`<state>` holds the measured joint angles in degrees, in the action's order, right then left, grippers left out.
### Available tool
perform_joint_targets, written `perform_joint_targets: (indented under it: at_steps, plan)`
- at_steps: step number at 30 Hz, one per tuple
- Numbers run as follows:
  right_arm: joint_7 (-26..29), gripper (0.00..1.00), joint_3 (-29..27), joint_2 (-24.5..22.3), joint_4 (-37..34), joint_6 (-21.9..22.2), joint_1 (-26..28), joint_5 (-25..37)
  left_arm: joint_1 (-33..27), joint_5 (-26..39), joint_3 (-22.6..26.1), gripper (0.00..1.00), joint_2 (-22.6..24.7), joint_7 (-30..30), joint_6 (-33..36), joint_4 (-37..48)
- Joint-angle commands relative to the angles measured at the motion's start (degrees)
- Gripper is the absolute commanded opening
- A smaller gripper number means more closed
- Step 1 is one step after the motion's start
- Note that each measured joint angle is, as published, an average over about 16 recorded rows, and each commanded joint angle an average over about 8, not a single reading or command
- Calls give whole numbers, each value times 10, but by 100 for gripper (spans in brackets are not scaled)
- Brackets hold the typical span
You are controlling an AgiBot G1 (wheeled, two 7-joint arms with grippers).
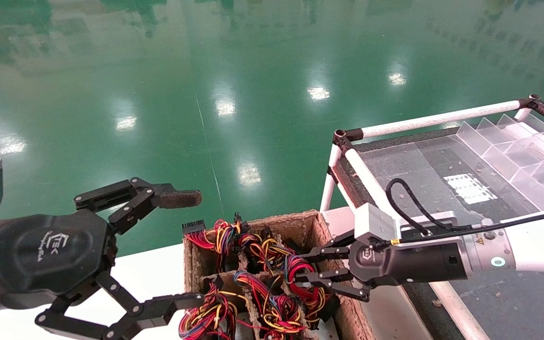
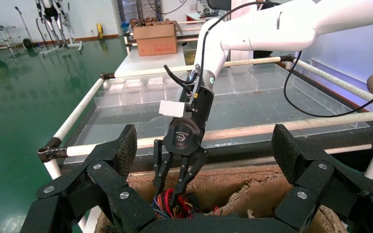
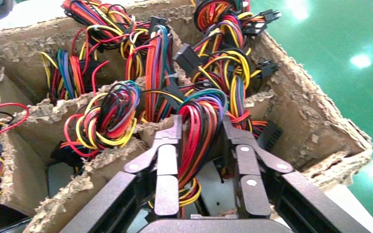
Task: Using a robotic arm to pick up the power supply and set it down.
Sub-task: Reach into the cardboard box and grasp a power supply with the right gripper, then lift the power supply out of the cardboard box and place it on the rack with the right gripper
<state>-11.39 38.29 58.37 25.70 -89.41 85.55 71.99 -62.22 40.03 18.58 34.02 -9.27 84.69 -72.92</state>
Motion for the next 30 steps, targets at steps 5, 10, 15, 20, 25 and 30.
perform_joint_targets:
  at_steps: [5, 10, 15, 20, 25, 30]
  plan:
    - [-9, 0, 1, 0, -6, 3, -2, -6, 0, 0, 0, 100, 0, 0, 0, 0]
    - [-18, 0, -3, -1, -7, 7, -7, -16, 0, 0, 0, 100, 0, 0, 0, 0]
    - [-23, 0, -14, -7, -5, 8, -13, -36, 0, 0, 0, 100, 0, 0, 0, 0]
    - [-22, 0, -33, -25, 8, 5, -15, -68, 0, 0, 0, 100, 0, 0, 0, 0]
    - [-9, 0, -56, -49, 35, 5, -4, -103, 0, 0, 0, 100, 0, 0, 0, 0]
    - [10, 0, -81, -74, 64, 18, 20, -135, 0, 0, 0, 100, 0, 0, 0, 0]
